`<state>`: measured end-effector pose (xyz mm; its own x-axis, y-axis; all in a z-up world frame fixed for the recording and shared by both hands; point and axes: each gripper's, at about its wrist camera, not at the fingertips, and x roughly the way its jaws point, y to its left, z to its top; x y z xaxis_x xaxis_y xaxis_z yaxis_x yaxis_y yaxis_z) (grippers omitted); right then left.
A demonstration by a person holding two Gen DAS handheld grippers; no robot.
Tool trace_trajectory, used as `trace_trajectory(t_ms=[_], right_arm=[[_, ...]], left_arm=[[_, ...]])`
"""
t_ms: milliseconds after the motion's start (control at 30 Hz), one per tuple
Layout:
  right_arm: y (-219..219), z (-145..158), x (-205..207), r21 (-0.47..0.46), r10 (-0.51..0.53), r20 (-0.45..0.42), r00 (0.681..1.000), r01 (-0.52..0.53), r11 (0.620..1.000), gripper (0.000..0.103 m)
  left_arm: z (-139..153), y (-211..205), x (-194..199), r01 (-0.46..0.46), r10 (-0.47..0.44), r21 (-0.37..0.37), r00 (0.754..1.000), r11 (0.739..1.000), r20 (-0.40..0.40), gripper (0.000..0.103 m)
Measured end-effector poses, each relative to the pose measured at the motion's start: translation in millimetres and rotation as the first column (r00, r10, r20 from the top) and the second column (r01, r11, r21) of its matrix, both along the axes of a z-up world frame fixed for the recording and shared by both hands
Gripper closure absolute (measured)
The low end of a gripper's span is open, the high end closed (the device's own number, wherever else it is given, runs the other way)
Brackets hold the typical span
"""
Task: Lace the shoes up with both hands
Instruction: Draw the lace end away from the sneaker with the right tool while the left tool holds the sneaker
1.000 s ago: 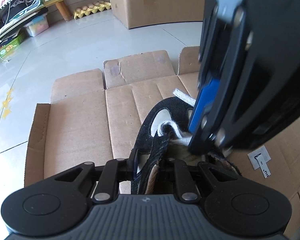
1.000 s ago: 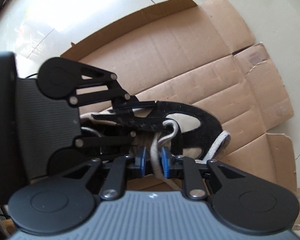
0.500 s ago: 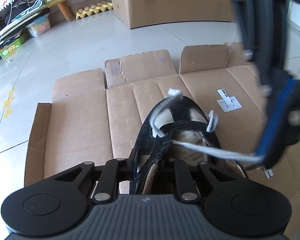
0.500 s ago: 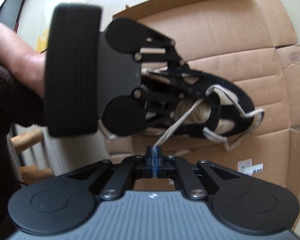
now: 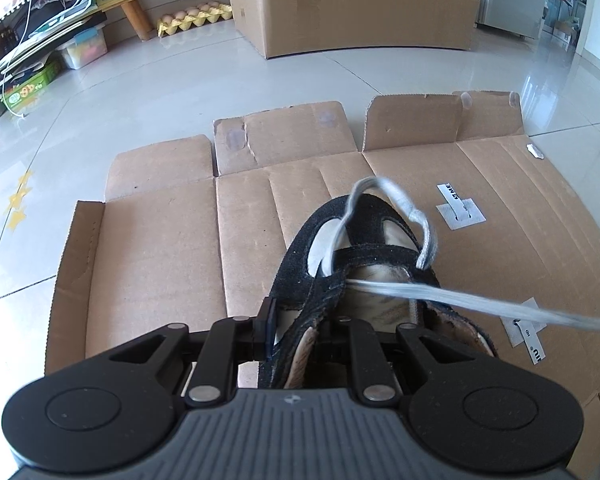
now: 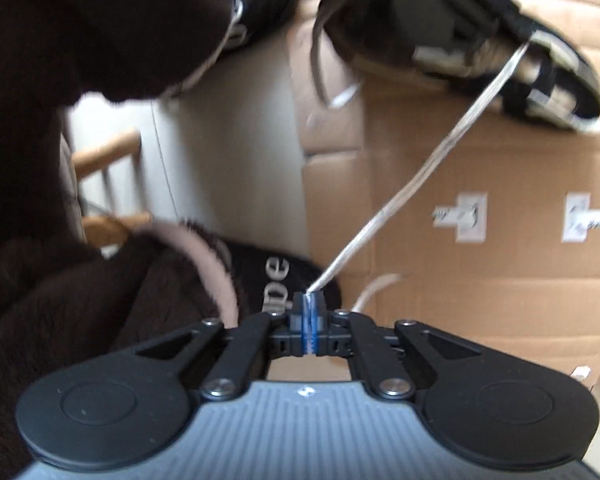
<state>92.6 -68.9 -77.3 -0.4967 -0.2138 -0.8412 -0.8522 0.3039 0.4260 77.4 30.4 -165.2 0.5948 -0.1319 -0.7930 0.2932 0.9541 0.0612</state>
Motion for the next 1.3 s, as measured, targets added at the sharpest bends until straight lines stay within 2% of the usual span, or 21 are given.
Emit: trace_trajectory(t_ms=[100, 267, 367, 467, 567, 600, 667, 700, 733, 767, 933, 1000, 1067, 1133, 1167, 1200, 1233, 1267, 1300], right_arm=[[-14.9, -3.8, -13.2, -0.042, 0.042, -0.013, 0.999, -0.043, 0.998, 0.101], [-43.5, -8.4, -31.3, -0.127, 0.061, -0.073, 0.995, -0.07, 0.989, 0.101], [-62.8, -10.1, -50.6, -0.175, 0.092, -0.147, 0.985, -0.118, 0.977, 0.101], [-78.8, -11.1, -64.0, -0.21, 0.105, -0.161, 0.981, -0.138, 0.968, 0.101], [-92.2, -18.9, -59.3, -0.263, 0.169, -0.072, 0.983, -0.182, 0.948, 0.101], [-96.5, -23.3, -55.1, -0.289, 0.23, -0.015, 0.973, -0.224, 0.931, 0.101], [-104.8, -34.6, -28.4, -0.351, 0.25, 0.134, 0.959, -0.189, 0.917, 0.101], [-106.2, -36.4, -20.9, -0.356, 0.242, 0.161, 0.957, -0.172, 0.918, 0.101], [-107.2, -38.3, -3.7, -0.356, 0.221, 0.226, 0.949, -0.13, 0.925, 0.101], [-107.2, -39.3, 7.6, -0.358, 0.206, 0.258, 0.944, -0.104, 0.928, 0.101], [-103.7, -42.7, 50.8, -0.343, 0.197, 0.384, 0.902, -0.058, 0.937, 0.101], [-99.7, -44.4, 61.6, -0.332, 0.181, 0.412, 0.893, -0.037, 0.942, 0.1], [-95.7, -45.4, 67.7, -0.311, 0.162, 0.439, 0.884, -0.019, 0.95, 0.096], [-92.2, -45.0, 71.3, -0.29, 0.149, 0.457, 0.877, -0.011, 0.957, 0.094], [-91.9, -45.0, 71.0, -0.283, 0.146, 0.461, 0.875, -0.011, 0.959, 0.091], [-90.5, -44.9, 70.5, -0.266, 0.134, 0.469, 0.873, -0.005, 0.964, 0.084], [-88.5, -48.5, 75.6, -0.253, 0.126, 0.472, 0.872, -0.003, 0.968, 0.079], [-87.0, -48.1, 75.3, -0.24, 0.118, 0.474, 0.873, -0.001, 0.971, 0.076], [-82.3, -44.3, 79.5, -0.21, 0.096, 0.481, 0.871, 0.008, 0.978, 0.068]], left_arm=[[0.4, 1.1, 0.4, -0.003, 0.003, -0.008, 1.0, 1.0, -0.004, 0.086], [0.0, 0.4, -0.8, -0.007, 0.007, -0.005, 1.0, 1.0, 0.001, 0.086], [0.2, 2.0, -0.3, -0.019, 0.019, -0.016, 1.0, 1.0, 0.0, 0.086], [0.2, 4.2, 0.1, -0.048, 0.048, -0.039, 0.999, 0.998, -0.001, 0.085], [-0.7, 6.7, 1.0, -0.108, 0.108, -0.072, 0.994, 0.992, -0.002, 0.085], [-1.4, 7.2, 1.6, -0.132, 0.132, -0.083, 0.991, 0.988, -0.003, 0.085], [-2.7, 8.4, 3.0, -0.181, 0.181, -0.103, 0.983, 0.978, -0.008, 0.083], [-3.9, 9.5, 5.6, -0.206, 0.204, -0.112, 0.979, 0.972, -0.028, 0.081], [-5.5, 10.9, 8.5, -0.233, 0.229, -0.123, 0.972, 0.965, -0.05, 0.081], [-9.5, 14.9, 12.6, -0.279, 0.268, -0.147, 0.959, 0.949, -0.092, 0.08], [-9.1, 18.6, 9.0, -0.411, 0.392, -0.224, 0.911, 0.883, -0.128, 0.077], [-9.4, 20.2, 6.4, -0.499, 0.471, -0.276, 0.867, 0.822, -0.166, 0.076], [-7.2, 17.7, 8.4, -0.495, 0.466, -0.258, 0.869, 0.83, -0.169, 0.076], [-4.6, 23.4, 12.0, -0.463, 0.423, -0.256, 0.885, 0.849, -0.197, 0.074], [-3.3, 26.6, 13.8, -0.446, 0.398, -0.258, 0.891, 0.857, -0.22, 0.073], [-2.1, 29.5, 15.5, -0.429, 0.372, -0.26, 0.896, 0.865, -0.241, 0.072], [-0.7, 29.9, 17.1, -0.403, 0.342, -0.254, 0.906, 0.879, -0.25, 0.072], [2.9, 28.6, 17.7, -0.342, 0.284, -0.232, 0.925, 0.911, -0.251, 0.072], [6.3, 27.4, 18.3, -0.283, 0.228, -0.21, 0.941, 0.936, -0.252, 0.072]])
